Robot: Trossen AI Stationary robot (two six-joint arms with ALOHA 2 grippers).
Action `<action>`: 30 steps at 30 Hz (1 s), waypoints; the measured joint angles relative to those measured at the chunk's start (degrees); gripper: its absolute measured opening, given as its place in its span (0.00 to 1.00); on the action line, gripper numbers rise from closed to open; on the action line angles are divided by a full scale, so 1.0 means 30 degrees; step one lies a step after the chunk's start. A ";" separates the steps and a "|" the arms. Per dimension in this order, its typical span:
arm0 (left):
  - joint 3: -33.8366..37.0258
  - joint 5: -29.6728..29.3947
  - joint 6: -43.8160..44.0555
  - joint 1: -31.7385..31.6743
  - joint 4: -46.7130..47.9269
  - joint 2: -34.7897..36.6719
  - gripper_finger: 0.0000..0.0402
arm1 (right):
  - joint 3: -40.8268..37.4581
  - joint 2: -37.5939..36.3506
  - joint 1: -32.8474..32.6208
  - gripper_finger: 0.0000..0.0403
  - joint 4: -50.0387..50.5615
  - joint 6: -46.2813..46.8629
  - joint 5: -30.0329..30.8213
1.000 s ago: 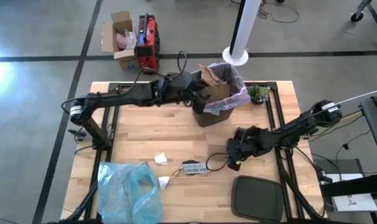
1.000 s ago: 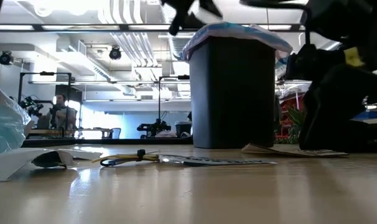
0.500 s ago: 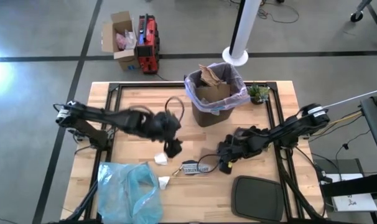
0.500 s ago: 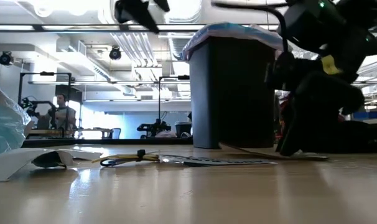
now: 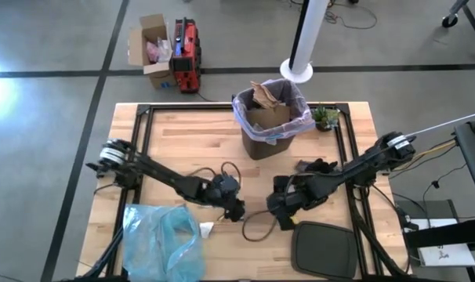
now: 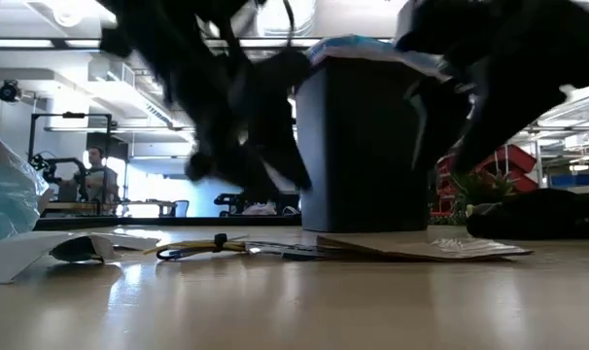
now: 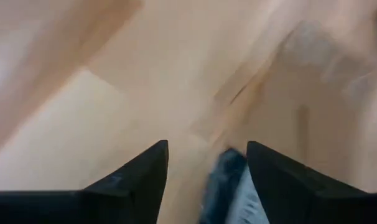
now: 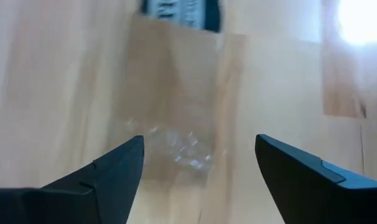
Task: Place trash/remove bag and relplace
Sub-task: Put the cardboard into the trash bin
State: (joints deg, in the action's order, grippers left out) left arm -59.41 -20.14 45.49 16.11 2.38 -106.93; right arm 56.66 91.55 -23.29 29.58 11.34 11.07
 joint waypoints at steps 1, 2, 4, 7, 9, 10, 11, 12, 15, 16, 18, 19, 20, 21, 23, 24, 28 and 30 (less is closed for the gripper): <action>-0.0077 0.0018 -0.0196 -0.0003 -0.0419 -0.0709 0.50 | -0.0081 0.0157 -0.0213 0.75 0.0218 -0.0354 -0.0017; -0.0225 -0.0252 -0.0454 0.0000 -0.0929 -0.1373 0.49 | -0.0234 0.0310 -0.0433 0.75 0.0252 -0.0700 -0.0027; -0.0691 -0.0420 -0.0666 0.0034 -0.1522 -0.2337 0.48 | -0.0559 0.0739 -0.0768 0.76 0.0364 -0.1242 -0.0005; -0.1340 -0.0555 -0.1152 0.0090 -0.1654 -0.3495 0.47 | -0.1063 0.1331 -0.1035 0.77 0.0416 -0.1767 -0.0051; -0.1678 -0.0487 -0.1548 0.0119 -0.1593 -0.3884 0.46 | -0.1328 0.1889 -0.1040 0.76 0.0307 -0.2002 -0.0505; -0.1798 -0.0477 -0.1692 0.0117 -0.1608 -0.3972 0.46 | -0.1316 0.2138 -0.1039 0.76 0.0230 -0.2191 -0.0625; -0.1888 -0.0488 -0.1771 0.0118 -0.1604 -0.4009 0.46 | -0.1299 0.2375 -0.1035 0.76 0.0221 -0.2420 -0.0724; -0.1951 -0.0490 -0.1866 0.0118 -0.1613 -0.4009 0.47 | -0.1268 0.2570 -0.1035 0.76 0.0210 -0.2853 -0.0744; -0.2165 -0.0784 -0.2107 0.0121 -0.1519 -0.4024 0.48 | -0.1086 0.3017 -0.1042 0.75 -0.0064 -0.3741 -0.0638; -0.2246 -0.0852 -0.2134 0.0121 -0.1488 -0.4031 0.48 | -0.0982 0.3043 -0.1042 0.74 -0.0136 -0.3883 -0.0531; -0.2381 -0.0823 -0.2127 0.0114 -0.1446 -0.4046 0.48 | -0.0688 0.2947 -0.1035 0.73 -0.0221 -0.3983 -0.0074; -0.2431 -0.0831 -0.2132 0.0114 -0.1434 -0.4050 0.48 | -0.0486 0.2864 -0.1035 0.72 -0.0233 -0.3993 0.0140; -0.2473 -0.0829 -0.2127 0.0110 -0.1429 -0.4057 0.47 | -0.0286 0.2827 -0.1035 0.72 -0.0309 -0.3993 0.0411; -0.2504 -0.0820 -0.2127 0.0106 -0.1422 -0.4060 0.46 | -0.0069 0.2791 -0.1024 0.71 -0.0505 -0.4001 0.0745; -0.2515 -0.0815 -0.2196 0.0099 -0.1415 -0.4060 0.45 | 0.0434 0.2556 -0.0952 0.69 -0.0822 -0.4016 0.0896; -0.2515 -0.0790 -0.2297 0.0099 -0.1416 -0.4060 0.44 | 0.0659 0.2466 -0.0961 0.67 -0.0809 -0.3980 0.0978; -0.2515 -0.0648 -0.2440 0.0072 -0.1469 -0.4060 0.41 | 0.1398 0.2623 -0.0991 0.60 -0.0691 -0.3990 0.0932; -0.2508 -0.0619 -0.2440 0.0052 -0.1572 -0.4060 0.40 | 0.1780 0.2638 -0.0977 0.54 -0.1121 -0.4007 0.0954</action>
State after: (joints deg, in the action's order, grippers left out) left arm -66.94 -22.00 38.17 16.26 -2.34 -119.11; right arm 62.00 99.46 -26.22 26.22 -0.69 13.93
